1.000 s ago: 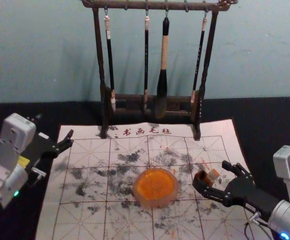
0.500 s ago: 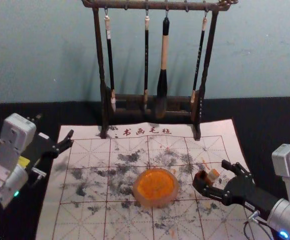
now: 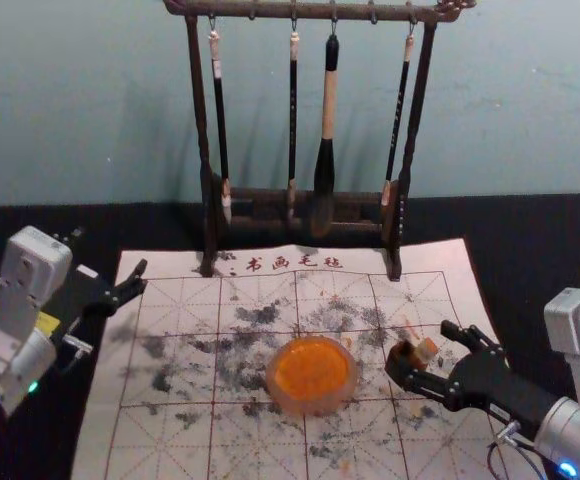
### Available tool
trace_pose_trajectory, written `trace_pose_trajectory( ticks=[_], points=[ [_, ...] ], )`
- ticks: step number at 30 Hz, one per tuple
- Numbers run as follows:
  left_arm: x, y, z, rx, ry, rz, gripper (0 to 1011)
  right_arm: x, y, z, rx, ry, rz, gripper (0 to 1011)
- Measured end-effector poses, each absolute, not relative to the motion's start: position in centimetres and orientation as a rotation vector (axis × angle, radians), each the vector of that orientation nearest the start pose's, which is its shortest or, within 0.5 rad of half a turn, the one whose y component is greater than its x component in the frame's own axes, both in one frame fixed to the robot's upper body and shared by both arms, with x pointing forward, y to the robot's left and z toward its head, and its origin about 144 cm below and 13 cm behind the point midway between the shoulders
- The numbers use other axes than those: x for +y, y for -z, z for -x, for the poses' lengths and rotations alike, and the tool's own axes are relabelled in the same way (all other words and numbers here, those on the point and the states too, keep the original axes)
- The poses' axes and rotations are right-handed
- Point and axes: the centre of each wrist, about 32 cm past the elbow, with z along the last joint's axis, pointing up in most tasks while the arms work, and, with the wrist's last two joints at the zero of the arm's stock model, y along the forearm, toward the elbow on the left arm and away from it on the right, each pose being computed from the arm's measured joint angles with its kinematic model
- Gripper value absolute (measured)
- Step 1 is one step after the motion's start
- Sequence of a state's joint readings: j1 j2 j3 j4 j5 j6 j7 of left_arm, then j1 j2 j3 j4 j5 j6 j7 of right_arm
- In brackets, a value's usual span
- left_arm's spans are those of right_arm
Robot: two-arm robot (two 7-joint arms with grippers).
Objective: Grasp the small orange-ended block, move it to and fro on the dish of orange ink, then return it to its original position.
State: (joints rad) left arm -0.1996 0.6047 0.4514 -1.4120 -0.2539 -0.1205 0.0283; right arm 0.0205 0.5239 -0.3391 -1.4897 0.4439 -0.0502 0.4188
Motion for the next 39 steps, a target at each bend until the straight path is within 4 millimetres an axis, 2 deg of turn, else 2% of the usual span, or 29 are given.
trace_pose_trajectory(
  ticks=[9, 12, 13, 14, 16, 17, 19, 22, 28, 39],
  points=[
    [30.97, -113.98, -48.86, -0.285, -1.248, -0.304, 1001, -29.58, -111.23, -44.56, 0.087, 0.885, 0.166, 706],
    [30.97, -113.98, -48.86, -0.285, -1.248, -0.304, 1002, -29.59, -111.24, -44.55, 0.087, 0.885, 0.166, 606],
    [30.97, -113.97, -48.86, -0.285, -1.248, -0.305, 1001, -29.59, -111.24, -44.56, 0.087, 0.885, 0.166, 544],
    [30.97, -113.98, -48.86, -0.285, -1.248, -0.305, 1001, -29.59, -111.24, -44.55, 0.087, 0.885, 0.165, 544],
    [30.97, -113.98, -48.86, -0.285, -1.248, -0.304, 1001, -29.59, -111.24, -44.56, 0.087, 0.885, 0.165, 484],
    [30.97, -113.98, -48.86, -0.285, -1.248, -0.305, 1001, -29.59, -111.23, -44.55, 0.087, 0.886, 0.165, 421],
    [30.97, -113.98, -48.86, -0.285, -1.248, -0.304, 1001, -29.59, -111.23, -44.55, 0.087, 0.886, 0.165, 386],
    [30.96, -113.98, -48.86, -0.285, -1.248, -0.304, 1001, -29.59, -111.24, -44.55, 0.087, 0.886, 0.165, 257],
    [30.97, -113.98, -48.86, -0.285, -1.248, -0.304, 1001, -29.6, -111.24, -44.56, 0.087, 0.886, 0.165, 96],
    [30.97, -113.98, -48.86, -0.285, -1.248, -0.304, 1002, -29.6, -111.24, -44.56, 0.087, 0.886, 0.165, 72]
  ],
)
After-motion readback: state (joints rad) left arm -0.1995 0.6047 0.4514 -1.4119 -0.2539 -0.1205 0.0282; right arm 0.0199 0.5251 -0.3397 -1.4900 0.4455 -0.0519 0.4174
